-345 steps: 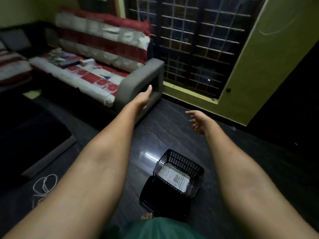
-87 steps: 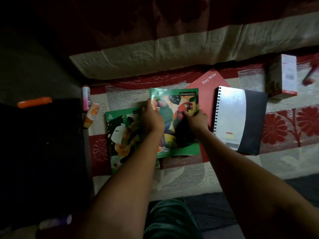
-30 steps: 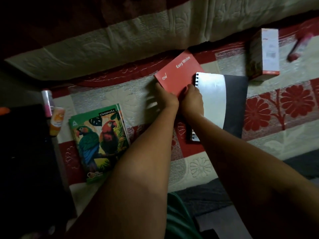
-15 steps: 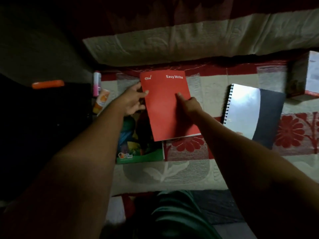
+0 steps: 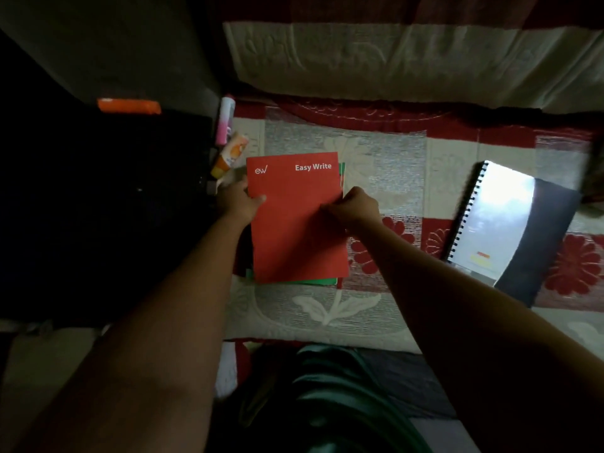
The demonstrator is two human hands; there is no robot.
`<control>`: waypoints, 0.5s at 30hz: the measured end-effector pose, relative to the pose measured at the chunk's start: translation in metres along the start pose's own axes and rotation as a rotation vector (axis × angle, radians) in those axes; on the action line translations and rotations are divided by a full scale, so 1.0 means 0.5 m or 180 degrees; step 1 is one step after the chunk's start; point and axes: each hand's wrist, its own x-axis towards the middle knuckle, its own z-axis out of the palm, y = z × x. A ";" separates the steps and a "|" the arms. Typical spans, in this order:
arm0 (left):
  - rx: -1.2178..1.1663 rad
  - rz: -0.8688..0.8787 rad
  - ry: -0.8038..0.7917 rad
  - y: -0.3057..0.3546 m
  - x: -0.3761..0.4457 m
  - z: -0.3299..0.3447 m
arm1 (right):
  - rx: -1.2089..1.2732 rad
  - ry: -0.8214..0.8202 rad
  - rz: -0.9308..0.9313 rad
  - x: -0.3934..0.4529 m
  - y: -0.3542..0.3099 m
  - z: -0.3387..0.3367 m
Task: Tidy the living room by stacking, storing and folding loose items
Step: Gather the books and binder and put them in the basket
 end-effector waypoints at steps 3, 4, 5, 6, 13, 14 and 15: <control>0.0379 0.0072 0.0014 -0.016 0.003 0.016 | -0.0453 0.0217 0.0159 -0.003 0.004 0.008; 0.0250 0.0073 -0.0057 -0.019 0.000 0.022 | -0.0380 0.0295 0.0202 -0.001 0.011 0.012; -0.0035 0.0062 -0.0070 -0.025 -0.002 0.030 | -0.0190 0.0322 0.0242 0.004 0.017 0.016; -0.0376 -0.0159 -0.0069 -0.026 -0.009 0.035 | 0.0083 0.0299 0.0265 0.008 0.020 0.018; -0.1662 -0.0911 -0.0118 -0.004 -0.006 0.066 | 0.1595 -0.0212 0.0687 0.026 0.003 0.035; -0.1756 -0.0910 -0.0145 0.014 -0.017 0.068 | 0.1761 -0.0296 0.0720 0.035 0.007 0.043; -0.1854 -0.0896 -0.0115 0.030 -0.029 0.071 | 0.1911 -0.0342 0.0704 0.055 0.024 0.057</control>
